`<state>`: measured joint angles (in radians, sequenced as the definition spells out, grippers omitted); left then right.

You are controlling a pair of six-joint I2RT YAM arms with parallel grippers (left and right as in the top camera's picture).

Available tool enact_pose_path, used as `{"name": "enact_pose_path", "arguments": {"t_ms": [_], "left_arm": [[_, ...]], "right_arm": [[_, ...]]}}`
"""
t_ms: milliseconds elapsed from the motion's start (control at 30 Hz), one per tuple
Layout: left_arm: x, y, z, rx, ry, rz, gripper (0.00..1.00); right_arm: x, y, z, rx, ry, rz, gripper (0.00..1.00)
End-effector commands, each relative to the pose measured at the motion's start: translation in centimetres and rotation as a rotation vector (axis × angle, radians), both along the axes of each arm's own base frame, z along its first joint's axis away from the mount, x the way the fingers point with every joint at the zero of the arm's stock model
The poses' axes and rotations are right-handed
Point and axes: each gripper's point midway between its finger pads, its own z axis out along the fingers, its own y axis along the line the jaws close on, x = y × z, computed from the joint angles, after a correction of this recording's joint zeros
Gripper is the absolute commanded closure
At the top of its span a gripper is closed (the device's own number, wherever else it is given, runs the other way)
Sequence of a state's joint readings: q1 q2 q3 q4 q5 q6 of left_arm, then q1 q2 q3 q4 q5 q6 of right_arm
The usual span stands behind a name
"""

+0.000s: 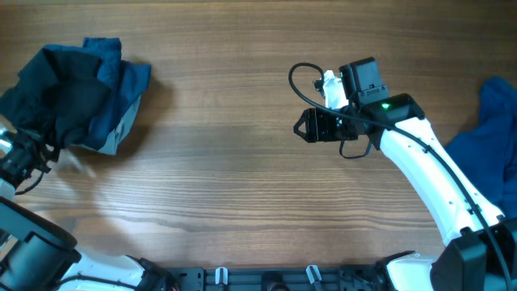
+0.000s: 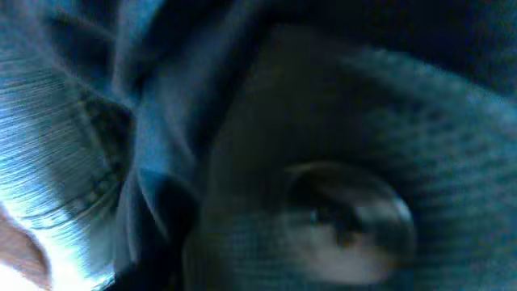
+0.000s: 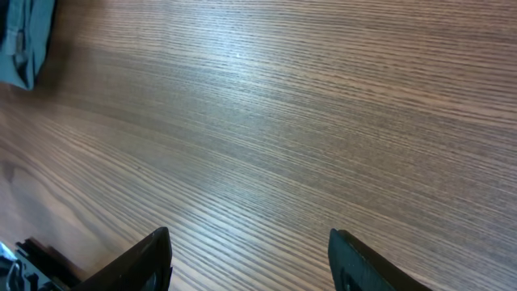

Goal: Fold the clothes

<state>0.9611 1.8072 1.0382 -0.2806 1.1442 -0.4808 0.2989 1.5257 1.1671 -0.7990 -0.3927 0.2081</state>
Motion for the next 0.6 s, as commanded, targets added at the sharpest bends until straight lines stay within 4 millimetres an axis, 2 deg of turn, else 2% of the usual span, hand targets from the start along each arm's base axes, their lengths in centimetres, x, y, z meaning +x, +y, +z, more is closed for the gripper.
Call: {"name": "enact_pose_path", "arguments": {"t_ms": [0, 33, 100, 167, 233, 267, 300, 367, 433, 467, 533, 567], "left_arm": [[-1.2, 0.6, -1.8, 0.154, 0.161, 0.048, 0.22], [-1.7, 0.6, -1.6, 0.188, 0.187, 0.054, 0.01], [-2.9, 0.9, -0.8, 0.25, 0.252, 0.091, 0.0], [-3.7, 0.7, 1.2, 0.303, 0.258, 0.112, 0.0], [-4.4, 0.2, 4.2, 0.368, 0.229, 0.135, 0.01], [-5.0, -0.7, 7.8, 0.44, 0.168, 0.154, 0.0], [-5.3, -1.4, 10.3, 0.487, 0.118, 0.162, 0.01], [-5.5, -3.0, 13.8, 0.538, 0.007, 0.145, 0.01], [-5.8, -5.6, 19.1, 0.623, -0.167, 0.1, 0.01], [-6.1, -7.6, 21.8, 0.673, -0.244, 0.067, 0.01], [-6.0, -11.1, 24.4, 0.716, -0.335, -0.042, 0.0], [-5.9, -12.6, 25.0, 0.727, -0.359, -0.093, 0.0]], "right_arm": [[0.0, 0.3, 0.0, 0.017, 0.007, 0.008, 0.37], [-0.1, 0.3, 0.0, 0.017, 0.008, 0.009, 0.37], [0.0, 0.3, 0.0, 0.017, 0.006, 0.009, 0.37], [0.0, 0.4, 0.0, 0.016, 0.0, 0.015, 0.37], [0.0, 0.4, 0.0, 0.012, -0.006, 0.028, 0.37], [0.0, 0.3, 0.0, 0.011, -0.005, 0.029, 0.37], [0.0, 0.3, 0.0, 0.011, -0.005, 0.029, 0.37], [0.0, 0.4, 0.1, 0.012, -0.009, 0.029, 0.38], [0.2, 0.4, 0.2, 0.014, -0.019, 0.03, 0.38], [0.4, 0.5, 0.5, 0.018, -0.029, 0.03, 0.38], [0.8, 0.6, 1.5, 0.028, -0.059, 0.027, 0.41], [1.0, 0.7, 2.1, 0.033, -0.079, 0.028, 0.4]]}}
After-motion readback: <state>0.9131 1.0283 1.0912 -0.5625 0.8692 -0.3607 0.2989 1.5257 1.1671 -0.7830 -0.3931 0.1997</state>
